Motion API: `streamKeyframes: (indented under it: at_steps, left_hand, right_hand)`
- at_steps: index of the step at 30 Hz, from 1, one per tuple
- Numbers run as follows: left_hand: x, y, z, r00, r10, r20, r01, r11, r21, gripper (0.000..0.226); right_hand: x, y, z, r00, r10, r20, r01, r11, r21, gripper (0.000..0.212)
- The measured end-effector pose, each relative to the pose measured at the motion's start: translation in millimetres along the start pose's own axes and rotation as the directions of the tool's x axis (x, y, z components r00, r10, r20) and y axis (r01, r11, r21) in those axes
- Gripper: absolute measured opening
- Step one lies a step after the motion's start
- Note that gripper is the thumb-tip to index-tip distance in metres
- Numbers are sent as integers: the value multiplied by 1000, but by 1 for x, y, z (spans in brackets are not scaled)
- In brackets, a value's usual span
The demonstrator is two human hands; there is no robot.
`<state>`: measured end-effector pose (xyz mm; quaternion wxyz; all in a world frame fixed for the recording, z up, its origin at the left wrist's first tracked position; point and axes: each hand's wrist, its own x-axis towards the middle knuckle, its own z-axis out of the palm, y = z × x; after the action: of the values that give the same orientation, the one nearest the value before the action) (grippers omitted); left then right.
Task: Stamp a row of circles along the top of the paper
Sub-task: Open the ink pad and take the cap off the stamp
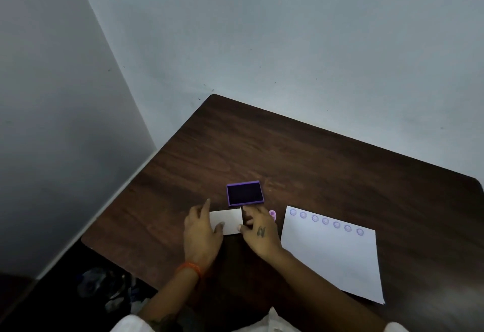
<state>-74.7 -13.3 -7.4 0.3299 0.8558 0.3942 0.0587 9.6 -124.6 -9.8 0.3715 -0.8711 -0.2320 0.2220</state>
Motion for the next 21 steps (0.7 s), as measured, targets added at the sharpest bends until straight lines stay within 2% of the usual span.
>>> streamKeyframes:
  at_steps: [4,7,10,12,16,18,21]
  left_hand:
    - [0,26,8,965,259,32,-258,965,-40,70]
    - [-1,43,19,925,358,123,-348,932,-100,73]
    - [0,56,32,898,367,242,-349,930,-117,70]
    - [2,61,39,876,379,298,-353,925,-140,61]
    - [6,64,51,865,388,318,-358,922,-151,34]
    - [9,63,56,872,371,320,-354,928,-114,29]
    - [13,62,60,887,348,305,-330,938,-110,25]
  right_hand:
    - [-2,1,-21,978,-46,-204,62,996,72,51]
    - [-2,10,-38,949,-35,-312,59,996,69,50]
    - [-3,23,-45,948,45,-315,-38,999,27,45]
    - [-4,29,-45,951,87,-296,-89,996,5,40]
    - [-3,37,-41,963,112,-247,-109,994,24,30]
    - [-1,39,-38,969,131,-211,-133,991,6,27]
    - [2,40,-38,971,89,-223,-91,996,-1,19]
